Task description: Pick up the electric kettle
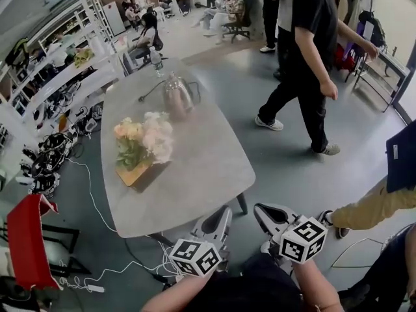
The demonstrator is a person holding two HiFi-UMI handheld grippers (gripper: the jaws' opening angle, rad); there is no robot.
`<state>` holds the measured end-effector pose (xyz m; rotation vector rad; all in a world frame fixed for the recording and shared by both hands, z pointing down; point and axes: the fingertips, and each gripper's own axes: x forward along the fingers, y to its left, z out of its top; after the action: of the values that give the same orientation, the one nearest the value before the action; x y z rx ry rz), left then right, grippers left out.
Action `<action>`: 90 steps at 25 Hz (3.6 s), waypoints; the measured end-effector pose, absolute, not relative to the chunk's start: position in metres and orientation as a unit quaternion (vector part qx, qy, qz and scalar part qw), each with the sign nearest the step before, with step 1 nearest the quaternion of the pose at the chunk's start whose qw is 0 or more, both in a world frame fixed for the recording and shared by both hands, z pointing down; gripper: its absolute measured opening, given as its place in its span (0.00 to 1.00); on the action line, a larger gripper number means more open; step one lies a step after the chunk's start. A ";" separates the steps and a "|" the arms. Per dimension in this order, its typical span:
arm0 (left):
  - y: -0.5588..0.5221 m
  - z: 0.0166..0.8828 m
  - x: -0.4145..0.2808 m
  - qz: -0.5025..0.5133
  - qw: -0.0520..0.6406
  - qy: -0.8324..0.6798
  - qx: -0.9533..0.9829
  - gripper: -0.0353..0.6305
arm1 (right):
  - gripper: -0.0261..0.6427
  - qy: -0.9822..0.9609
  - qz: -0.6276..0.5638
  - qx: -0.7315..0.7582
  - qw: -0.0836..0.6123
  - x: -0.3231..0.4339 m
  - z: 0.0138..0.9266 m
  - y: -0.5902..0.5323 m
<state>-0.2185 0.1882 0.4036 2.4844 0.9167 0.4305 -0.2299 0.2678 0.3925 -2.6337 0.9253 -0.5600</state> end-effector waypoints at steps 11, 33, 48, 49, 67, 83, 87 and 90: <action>0.281 0.403 -0.180 0.129 0.235 0.267 0.926 0.08 | 0.05 0.382 -0.199 -0.893 0.133 -0.186 0.394 0.362; 0.336 0.423 -0.088 0.117 0.226 0.230 0.939 0.08 | 0.05 0.420 -0.220 -0.871 0.127 -0.091 0.419 0.411; 0.331 0.433 0.040 0.114 0.243 0.180 0.946 0.08 | 0.05 0.472 -0.233 -0.844 0.102 0.049 0.421 0.402; 0.327 0.435 0.045 0.114 0.244 0.175 0.947 0.08 | 0.05 0.477 -0.235 -0.841 0.102 0.056 0.424 0.399; 0.266 0.430 0.106 0.082 0.263 0.081 0.958 0.08 | 0.05 0.542 -0.246 -0.799 0.082 0.151 0.423 0.341; 0.239 0.429 0.207 0.041 0.275 -0.071 0.958 0.08 | 0.05 0.640 -0.240 -0.728 0.048 0.270 0.425 0.319; 0.247 0.431 0.229 0.047 0.270 -0.101 0.956 0.08 | 0.05 0.656 -0.248 -0.711 0.049 0.299 0.427 0.325; 0.251 0.433 0.242 0.049 0.270 -0.124 0.954 0.08 | 0.05 0.669 -0.253 -0.697 0.049 0.316 0.427 0.328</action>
<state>0.2417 0.2510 0.4330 2.5704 -0.3331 0.1312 0.3161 0.3278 0.4272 -2.1250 2.0378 -0.7713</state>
